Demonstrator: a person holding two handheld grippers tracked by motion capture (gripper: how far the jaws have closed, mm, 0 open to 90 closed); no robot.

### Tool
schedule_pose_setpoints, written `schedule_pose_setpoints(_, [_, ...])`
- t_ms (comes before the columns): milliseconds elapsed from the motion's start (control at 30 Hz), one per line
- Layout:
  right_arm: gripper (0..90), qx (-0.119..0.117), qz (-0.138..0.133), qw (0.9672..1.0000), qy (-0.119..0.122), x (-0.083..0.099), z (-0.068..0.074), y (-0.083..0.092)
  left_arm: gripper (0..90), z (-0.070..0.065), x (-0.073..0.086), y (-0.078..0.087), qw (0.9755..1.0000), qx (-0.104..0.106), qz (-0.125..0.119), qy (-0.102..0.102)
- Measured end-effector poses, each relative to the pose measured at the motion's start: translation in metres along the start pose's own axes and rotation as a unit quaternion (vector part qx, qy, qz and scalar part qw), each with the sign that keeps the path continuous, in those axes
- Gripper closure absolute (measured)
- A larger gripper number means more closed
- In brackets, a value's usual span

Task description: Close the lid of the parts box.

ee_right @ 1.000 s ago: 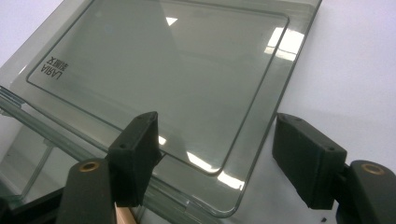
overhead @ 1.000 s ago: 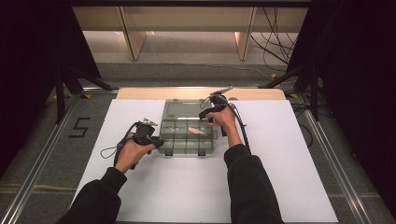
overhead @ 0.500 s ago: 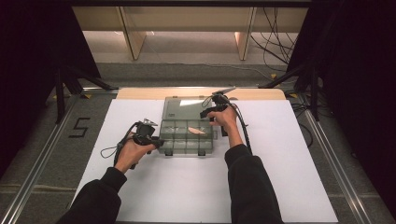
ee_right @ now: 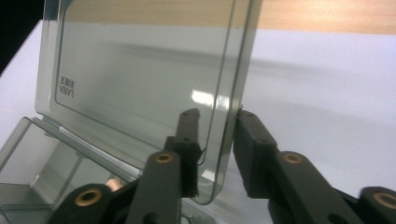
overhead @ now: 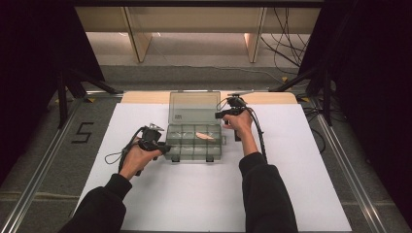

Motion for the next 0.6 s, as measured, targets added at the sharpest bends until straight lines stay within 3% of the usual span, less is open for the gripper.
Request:
schedule_pose_setpoints(200, [82.9, 0.0, -0.015, 0.9997, 0.02, 0.001, -0.001, 0.008, 68.1, 0.0, 0.0, 0.0, 1.0, 0.0, -0.001, 0.002])
schedule_pose_setpoints(400, [83.5, 0.007, -0.029, 0.9984, 0.047, 0.004, 0.0, 0.011, 68.1, 0.0, 0.0, 0.0, 1.0, 0.002, 0.001, 0.0])
schedule_pose_setpoints(500, [83.5, 0.001, -0.042, 0.998, 0.046, 0.006, 0.003, 0.013, 67.9, 0.0, 0.0, 0.0, 1.0, 0.002, -0.001, 0.0])
schedule_pose_setpoints(533, [83.5, 0.003, -0.045, 0.997, 0.063, 0.007, 0.002, 0.014, 67.8, 0.0, 0.001, 0.0, 1.0, 0.003, 0.0, 0.001])
schedule_pose_setpoints(567, [83.6, 0.0, -0.057, 0.9959, 0.071, 0.007, 0.002, 0.013, 67.7, -0.001, 0.0, -0.001, 0.9998, 0.004, -0.011, 0.017])
schedule_pose_setpoints(600, [83.5, -0.001, -0.061, 0.9953, 0.075, 0.008, 0.003, 0.014, 67.7, 0.0, 0.0, -0.001, 0.9997, 0.006, -0.012, 0.018])
Point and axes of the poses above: each handheld gripper's, and its own axes: y roughly backward along the jaws, x roughly out of its underside, z roughly to its left, the point moved 5 cm from there along -y, roughly forward along the jaws, and after that the axes turned 2 degrees about y, right-handed, at the moved point
